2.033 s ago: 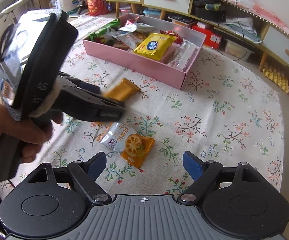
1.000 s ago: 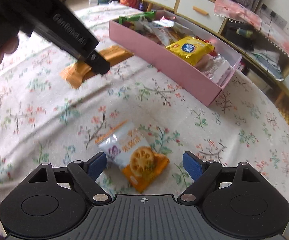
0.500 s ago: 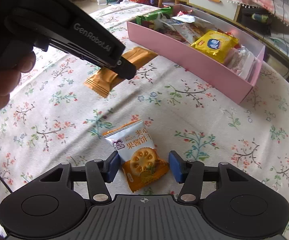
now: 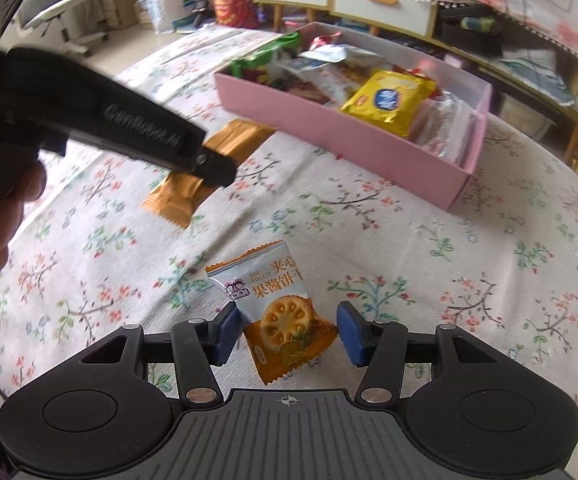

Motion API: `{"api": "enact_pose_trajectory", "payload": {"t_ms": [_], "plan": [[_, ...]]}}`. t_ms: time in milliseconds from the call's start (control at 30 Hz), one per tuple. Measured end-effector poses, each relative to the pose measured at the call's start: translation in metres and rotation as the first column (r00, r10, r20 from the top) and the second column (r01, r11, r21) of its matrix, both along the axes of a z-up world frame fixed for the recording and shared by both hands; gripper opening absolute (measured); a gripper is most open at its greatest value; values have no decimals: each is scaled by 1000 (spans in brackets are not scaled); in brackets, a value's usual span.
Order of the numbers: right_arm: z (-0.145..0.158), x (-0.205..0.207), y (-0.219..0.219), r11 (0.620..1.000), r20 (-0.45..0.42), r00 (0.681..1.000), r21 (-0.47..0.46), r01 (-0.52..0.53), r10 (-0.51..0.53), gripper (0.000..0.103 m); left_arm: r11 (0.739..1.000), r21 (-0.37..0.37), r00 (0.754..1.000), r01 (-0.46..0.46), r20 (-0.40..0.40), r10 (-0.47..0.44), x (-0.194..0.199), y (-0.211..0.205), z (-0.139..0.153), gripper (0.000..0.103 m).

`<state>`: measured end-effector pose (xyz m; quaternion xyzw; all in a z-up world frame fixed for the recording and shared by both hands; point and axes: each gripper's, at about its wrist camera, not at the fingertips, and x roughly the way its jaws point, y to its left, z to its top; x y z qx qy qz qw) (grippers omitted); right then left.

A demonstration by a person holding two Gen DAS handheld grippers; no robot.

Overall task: Organize snacks
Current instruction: 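Lift gold bar with left tool while right tool lifts biscuit pack toward box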

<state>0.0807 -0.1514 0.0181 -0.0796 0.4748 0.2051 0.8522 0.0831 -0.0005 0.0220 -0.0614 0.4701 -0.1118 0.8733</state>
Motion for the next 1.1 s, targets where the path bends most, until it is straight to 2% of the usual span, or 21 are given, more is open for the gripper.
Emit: {"api": "enact_pose_trajectory", "payload": {"t_ms": [433, 833, 1100], "plan": [[13, 4, -14, 991, 10, 992, 63, 121, -122, 52, 1000, 13, 1000, 3, 8, -3, -1, -2, 0, 26], [24, 4, -21, 980, 32, 984, 106, 170, -174, 52, 1000, 20, 1000, 10, 23, -11, -2, -5, 4, 26], [38, 3, -28, 966, 48, 978, 170, 193, -204, 52, 1000, 27, 999, 15, 47, -16, -3, -6, 9, 26]]}}
